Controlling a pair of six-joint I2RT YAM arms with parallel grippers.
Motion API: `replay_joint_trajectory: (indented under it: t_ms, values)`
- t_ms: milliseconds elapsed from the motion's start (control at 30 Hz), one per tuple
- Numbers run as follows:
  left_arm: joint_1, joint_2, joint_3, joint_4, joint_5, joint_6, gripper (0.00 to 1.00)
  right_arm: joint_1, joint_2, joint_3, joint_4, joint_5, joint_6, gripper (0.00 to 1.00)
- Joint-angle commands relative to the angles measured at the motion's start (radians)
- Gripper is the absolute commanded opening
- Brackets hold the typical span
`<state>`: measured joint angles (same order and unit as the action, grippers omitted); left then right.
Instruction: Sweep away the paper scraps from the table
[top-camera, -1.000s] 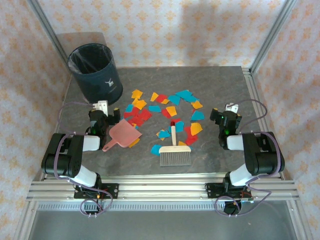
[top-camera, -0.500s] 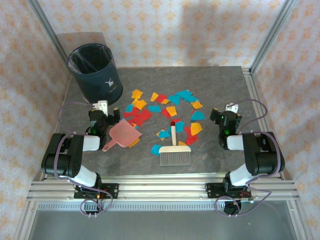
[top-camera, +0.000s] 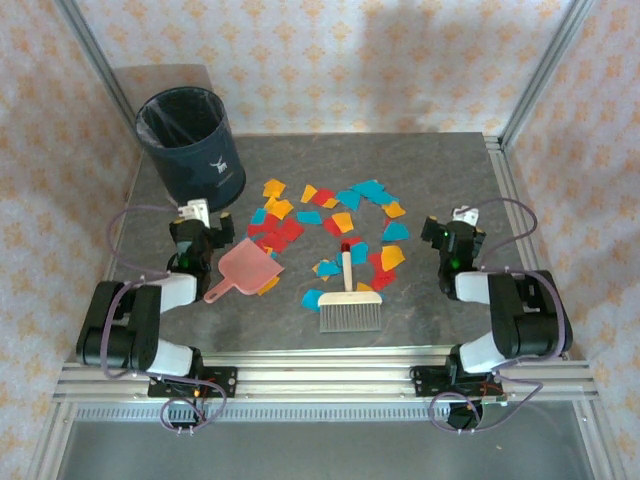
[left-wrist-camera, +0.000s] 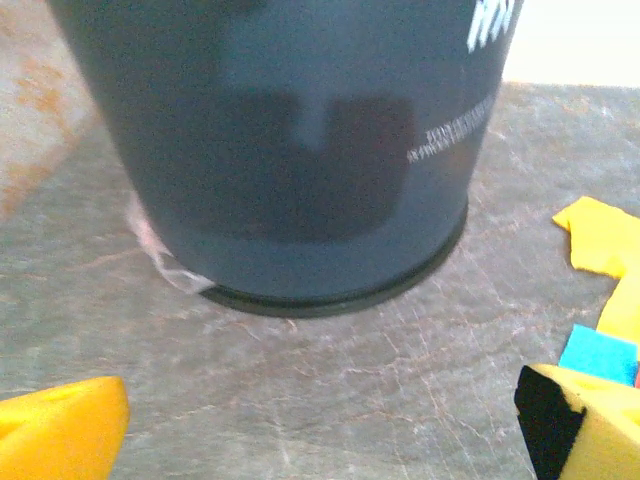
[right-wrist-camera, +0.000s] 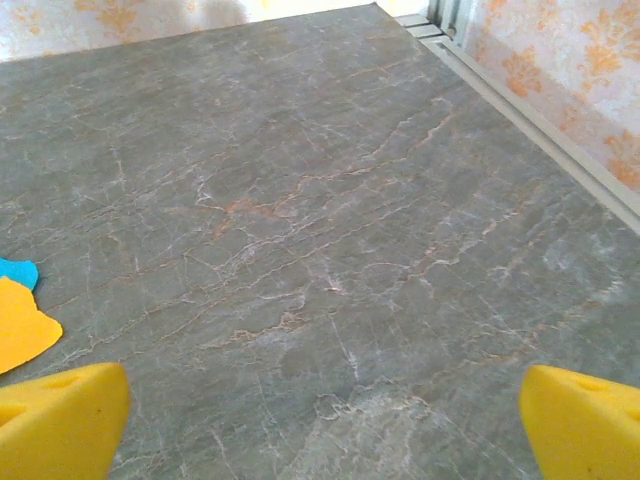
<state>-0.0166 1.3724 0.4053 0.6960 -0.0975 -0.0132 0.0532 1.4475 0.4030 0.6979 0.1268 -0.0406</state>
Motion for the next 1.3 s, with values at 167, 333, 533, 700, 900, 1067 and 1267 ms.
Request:
replay_joint_trajectory:
  t_ms: [167,333,533,700,900,1067,1267]
  values:
    - [-0.009,-0.298,0.128,-0.464,-0.084,-0.174,1.00,-0.004,-0.204,0.305,-0.708,0.050,0.157,0.99]
    - [-0.013,-0.415,0.238,-0.794,-0.031,-0.280,1.00,-0.001,-0.207,0.469,-1.020,-0.067,0.237,0.99]
    - [-0.013,-0.513,0.372,-1.180,0.008,-0.350,1.00,0.073,-0.180,0.570,-1.220,-0.185,0.315,1.00]
    - [-0.016,-0.522,0.431,-1.340,0.123,-0.329,1.00,0.197,-0.160,0.573,-1.251,-0.222,0.382,0.99]
    - [-0.017,-0.481,0.475,-1.464,0.275,-0.259,1.00,0.331,-0.080,0.587,-1.263,-0.212,0.424,0.92]
    - [-0.046,-0.452,0.470,-1.502,0.291,-0.305,0.99,0.388,-0.036,0.578,-1.226,-0.197,0.451,0.90]
    - [-0.241,-0.391,0.461,-1.446,0.211,-0.438,0.96,0.404,-0.012,0.565,-1.196,-0.204,0.457,0.89]
